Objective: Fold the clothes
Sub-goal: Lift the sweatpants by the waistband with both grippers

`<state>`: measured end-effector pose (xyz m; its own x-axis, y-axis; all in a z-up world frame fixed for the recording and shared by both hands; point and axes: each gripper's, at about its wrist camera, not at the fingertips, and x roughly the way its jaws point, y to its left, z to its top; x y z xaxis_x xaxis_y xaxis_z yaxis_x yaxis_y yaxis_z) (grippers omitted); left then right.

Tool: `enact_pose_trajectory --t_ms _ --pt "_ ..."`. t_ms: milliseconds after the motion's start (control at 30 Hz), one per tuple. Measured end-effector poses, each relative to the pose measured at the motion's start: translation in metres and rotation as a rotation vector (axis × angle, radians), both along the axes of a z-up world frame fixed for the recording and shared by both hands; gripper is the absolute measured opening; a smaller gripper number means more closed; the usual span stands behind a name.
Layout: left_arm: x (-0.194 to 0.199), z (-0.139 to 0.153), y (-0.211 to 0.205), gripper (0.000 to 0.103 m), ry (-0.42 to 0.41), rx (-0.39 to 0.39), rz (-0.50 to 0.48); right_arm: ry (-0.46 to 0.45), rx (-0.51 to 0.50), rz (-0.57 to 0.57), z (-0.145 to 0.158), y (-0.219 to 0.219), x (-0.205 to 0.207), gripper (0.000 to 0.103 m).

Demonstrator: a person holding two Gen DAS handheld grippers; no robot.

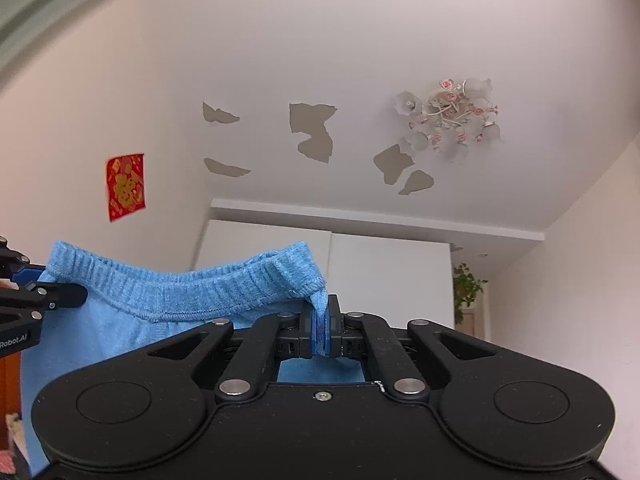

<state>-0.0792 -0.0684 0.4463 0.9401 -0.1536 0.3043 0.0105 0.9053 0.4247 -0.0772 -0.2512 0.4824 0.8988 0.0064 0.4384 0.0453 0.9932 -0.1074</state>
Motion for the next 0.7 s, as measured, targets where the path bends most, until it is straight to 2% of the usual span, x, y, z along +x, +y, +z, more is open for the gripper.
enact_pose_trajectory --t_ms 100,200,500,700 --pt "0.021 -0.008 0.000 0.011 0.041 0.010 0.001 0.018 -0.008 -0.004 -0.004 -0.003 0.014 0.003" --pt "0.058 -0.036 -0.001 0.011 0.118 0.032 0.025 0.113 -0.002 -0.005 -0.025 -0.005 0.052 0.003" --pt "0.208 -0.196 -0.010 0.011 0.417 0.067 0.082 0.451 -0.061 -0.058 -0.172 0.009 0.194 0.003" --pt "0.282 -0.274 -0.017 0.011 0.509 0.075 0.105 0.593 -0.067 -0.087 -0.251 0.017 0.267 0.003"
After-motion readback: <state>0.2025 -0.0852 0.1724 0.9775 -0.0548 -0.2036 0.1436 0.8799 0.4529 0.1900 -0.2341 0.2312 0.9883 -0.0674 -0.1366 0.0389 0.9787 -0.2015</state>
